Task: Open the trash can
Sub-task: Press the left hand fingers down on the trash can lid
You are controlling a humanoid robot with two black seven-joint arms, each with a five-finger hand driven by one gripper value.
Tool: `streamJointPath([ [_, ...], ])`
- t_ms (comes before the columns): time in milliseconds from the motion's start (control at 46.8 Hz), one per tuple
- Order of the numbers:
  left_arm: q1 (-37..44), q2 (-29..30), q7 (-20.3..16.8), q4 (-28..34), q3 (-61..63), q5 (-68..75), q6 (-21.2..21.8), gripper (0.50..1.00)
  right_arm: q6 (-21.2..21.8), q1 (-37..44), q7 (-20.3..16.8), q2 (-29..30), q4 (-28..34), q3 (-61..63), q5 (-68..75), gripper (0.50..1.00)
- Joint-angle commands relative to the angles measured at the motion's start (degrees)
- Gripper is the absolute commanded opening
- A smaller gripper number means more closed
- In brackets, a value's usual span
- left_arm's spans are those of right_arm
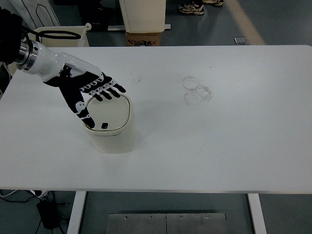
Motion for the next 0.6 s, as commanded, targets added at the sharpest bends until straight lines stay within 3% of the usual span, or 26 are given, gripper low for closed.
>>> streamJointPath([
  [0, 0.06, -0.01, -0.02, -0.21, 0.84, 0.00, 0.00, 1.000, 0.00, 0.02, 0.01, 0.00, 0.01, 0.00, 0.00, 0.991],
  [577, 2.08, -0.45, -0.02, -0.91, 1.73, -0.09, 0.00, 1.000, 0.00, 0.02, 0.01, 0.00, 0.01, 0.00, 0.00, 0.991],
])
